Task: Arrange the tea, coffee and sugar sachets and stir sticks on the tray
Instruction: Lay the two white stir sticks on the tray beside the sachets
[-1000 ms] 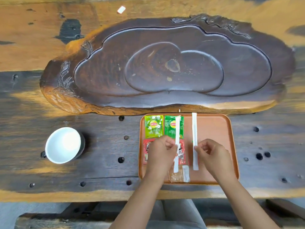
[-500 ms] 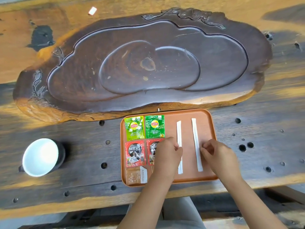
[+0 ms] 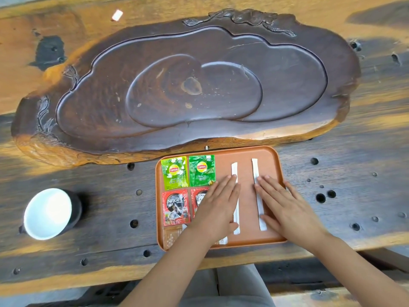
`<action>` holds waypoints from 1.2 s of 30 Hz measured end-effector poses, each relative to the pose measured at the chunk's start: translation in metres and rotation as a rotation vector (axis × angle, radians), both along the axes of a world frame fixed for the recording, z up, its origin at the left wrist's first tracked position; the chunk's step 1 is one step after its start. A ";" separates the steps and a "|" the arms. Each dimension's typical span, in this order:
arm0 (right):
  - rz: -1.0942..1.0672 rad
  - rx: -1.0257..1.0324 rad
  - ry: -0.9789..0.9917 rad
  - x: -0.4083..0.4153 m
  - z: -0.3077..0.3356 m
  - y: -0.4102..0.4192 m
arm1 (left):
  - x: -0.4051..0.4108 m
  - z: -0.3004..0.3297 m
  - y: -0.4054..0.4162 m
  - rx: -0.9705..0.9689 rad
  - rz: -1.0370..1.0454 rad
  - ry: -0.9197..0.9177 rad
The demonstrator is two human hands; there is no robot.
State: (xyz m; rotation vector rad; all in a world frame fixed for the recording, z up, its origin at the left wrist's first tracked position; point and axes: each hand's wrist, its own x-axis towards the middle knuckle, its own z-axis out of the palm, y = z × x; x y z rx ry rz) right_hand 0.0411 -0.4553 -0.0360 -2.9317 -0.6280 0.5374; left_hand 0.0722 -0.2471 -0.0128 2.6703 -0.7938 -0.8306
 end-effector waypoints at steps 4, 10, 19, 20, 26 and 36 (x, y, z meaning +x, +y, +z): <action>0.015 -0.002 0.016 0.001 -0.004 0.003 | -0.002 -0.004 0.000 0.000 0.005 -0.011; 0.058 0.018 0.003 0.005 -0.003 0.002 | 0.001 -0.005 -0.003 -0.014 0.042 -0.012; 0.065 0.001 0.009 0.011 -0.003 0.002 | 0.001 -0.007 -0.003 -0.026 0.061 -0.031; 0.062 0.002 0.011 0.011 -0.003 0.002 | 0.001 -0.008 -0.003 -0.027 0.059 -0.035; -0.005 0.068 -0.027 0.010 0.005 0.005 | 0.005 0.003 0.000 -0.106 0.089 -0.043; -0.364 0.069 -0.197 0.005 0.029 0.016 | -0.008 0.039 0.089 -0.153 0.493 -0.373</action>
